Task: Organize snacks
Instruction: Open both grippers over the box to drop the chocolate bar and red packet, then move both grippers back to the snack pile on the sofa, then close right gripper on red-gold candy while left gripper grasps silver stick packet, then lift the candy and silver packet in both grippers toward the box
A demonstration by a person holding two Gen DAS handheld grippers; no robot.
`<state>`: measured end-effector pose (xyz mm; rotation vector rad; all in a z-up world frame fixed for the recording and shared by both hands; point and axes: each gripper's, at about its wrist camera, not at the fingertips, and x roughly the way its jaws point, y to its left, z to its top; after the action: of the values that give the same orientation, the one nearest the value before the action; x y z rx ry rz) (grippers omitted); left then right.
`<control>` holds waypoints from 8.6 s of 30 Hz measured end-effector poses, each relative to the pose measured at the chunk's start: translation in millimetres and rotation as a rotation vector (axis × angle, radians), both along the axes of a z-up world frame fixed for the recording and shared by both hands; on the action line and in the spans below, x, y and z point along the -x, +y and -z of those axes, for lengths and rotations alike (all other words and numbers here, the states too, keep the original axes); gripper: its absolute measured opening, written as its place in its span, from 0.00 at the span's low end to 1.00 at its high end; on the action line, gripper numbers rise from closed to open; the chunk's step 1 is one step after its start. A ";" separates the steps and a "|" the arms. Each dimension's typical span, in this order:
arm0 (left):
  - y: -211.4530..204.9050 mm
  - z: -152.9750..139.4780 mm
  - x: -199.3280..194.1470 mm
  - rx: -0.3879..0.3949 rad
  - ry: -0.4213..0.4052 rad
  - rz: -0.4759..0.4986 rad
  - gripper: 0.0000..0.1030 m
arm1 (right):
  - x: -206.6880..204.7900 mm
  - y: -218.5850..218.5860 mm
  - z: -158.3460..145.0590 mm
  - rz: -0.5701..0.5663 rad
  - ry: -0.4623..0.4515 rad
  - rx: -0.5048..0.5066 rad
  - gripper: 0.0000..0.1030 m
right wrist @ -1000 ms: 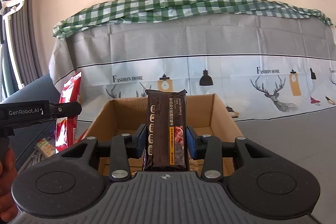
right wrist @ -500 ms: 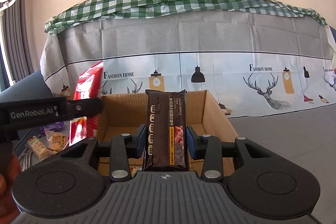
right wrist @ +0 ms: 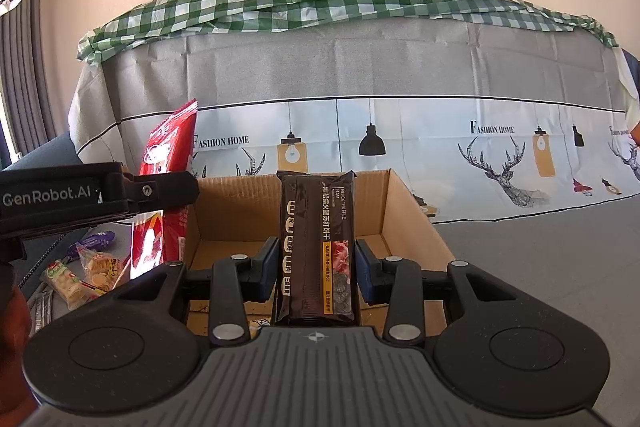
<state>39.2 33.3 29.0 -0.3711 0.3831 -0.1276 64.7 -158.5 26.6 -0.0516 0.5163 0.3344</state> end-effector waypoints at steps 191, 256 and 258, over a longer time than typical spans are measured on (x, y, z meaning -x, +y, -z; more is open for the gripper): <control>191.6 116.6 49.2 -0.233 0.744 -0.262 0.36 | 112.0 177.3 109.9 -0.439 0.380 0.175 0.25; 192.5 90.4 69.8 -0.216 0.542 -0.283 0.19 | 121.7 168.4 85.2 -0.410 0.212 0.138 0.18; 193.3 81.0 78.7 -0.195 0.484 -0.297 0.19 | 125.9 166.4 79.5 -0.414 0.184 0.129 0.18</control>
<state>-39.5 226.6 -52.0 -0.2591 0.8055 0.2951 -61.2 7.9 -52.9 -0.2571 0.7096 0.7142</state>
